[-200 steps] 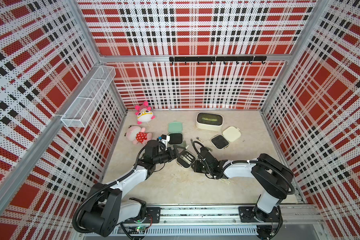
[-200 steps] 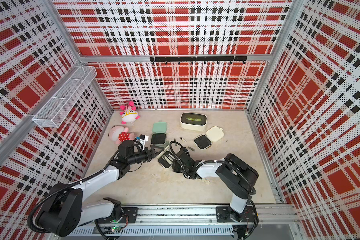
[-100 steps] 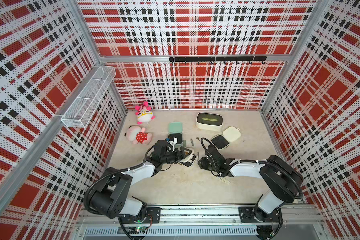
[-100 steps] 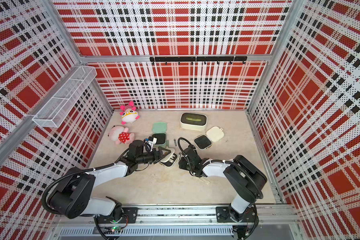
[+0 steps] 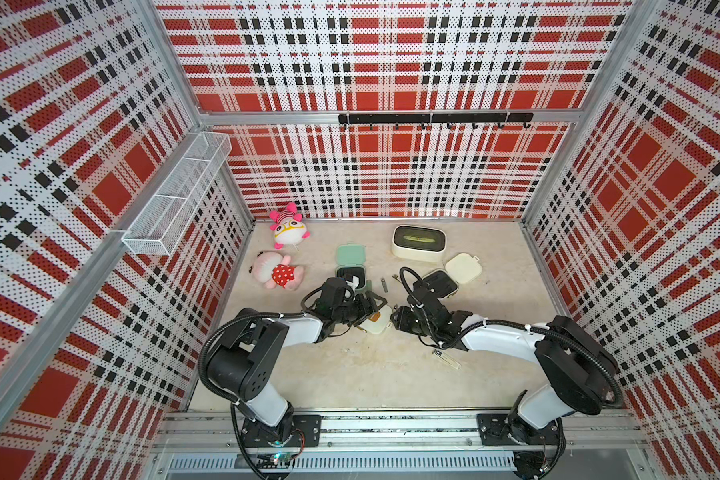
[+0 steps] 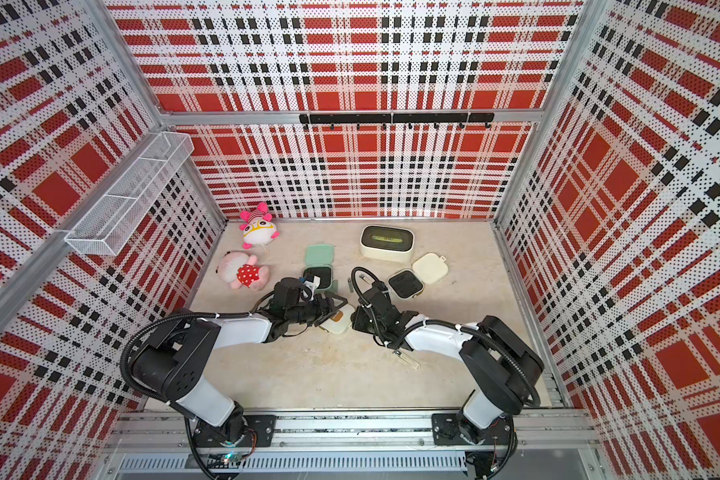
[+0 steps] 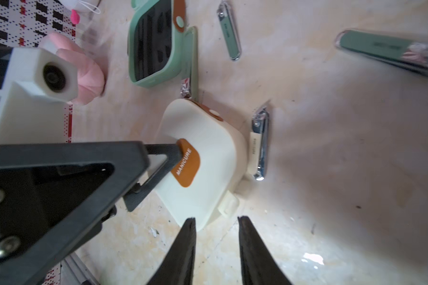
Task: Organize nail clipper sets
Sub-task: Move the storage box to the center of the board.
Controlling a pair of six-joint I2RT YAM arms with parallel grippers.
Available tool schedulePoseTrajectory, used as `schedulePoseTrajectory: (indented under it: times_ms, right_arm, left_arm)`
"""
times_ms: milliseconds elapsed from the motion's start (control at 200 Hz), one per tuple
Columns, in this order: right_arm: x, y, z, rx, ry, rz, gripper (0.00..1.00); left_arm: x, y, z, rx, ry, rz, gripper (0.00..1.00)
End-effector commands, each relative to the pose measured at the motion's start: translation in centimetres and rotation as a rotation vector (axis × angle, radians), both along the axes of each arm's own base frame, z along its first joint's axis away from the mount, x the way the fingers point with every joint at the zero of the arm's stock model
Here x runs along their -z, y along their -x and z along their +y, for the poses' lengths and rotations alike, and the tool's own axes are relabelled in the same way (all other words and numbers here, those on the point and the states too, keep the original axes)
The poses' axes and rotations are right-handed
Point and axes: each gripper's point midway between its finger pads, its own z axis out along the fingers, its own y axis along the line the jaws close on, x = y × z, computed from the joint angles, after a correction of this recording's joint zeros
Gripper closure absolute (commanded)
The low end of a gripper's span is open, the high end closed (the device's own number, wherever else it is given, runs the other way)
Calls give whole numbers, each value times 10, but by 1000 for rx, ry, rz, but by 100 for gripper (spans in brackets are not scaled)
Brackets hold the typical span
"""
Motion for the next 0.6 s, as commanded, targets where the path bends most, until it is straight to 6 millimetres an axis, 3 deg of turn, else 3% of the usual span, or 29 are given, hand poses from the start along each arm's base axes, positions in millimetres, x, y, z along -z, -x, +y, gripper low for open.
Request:
schedulePoseTrajectory:
  times_ms: [0,256,591]
  right_arm:
    - [8,1,10,0,4,27,68]
    - [19,3,19,-6,7,56,69]
    - [31,2,19,10,23,75,67]
  left_arm:
    - [28,3,17,-58,-85,69,19]
    - [25,-2,31,-88,-91,64,19]
    - [22,-3,31,-77,-83,62,19]
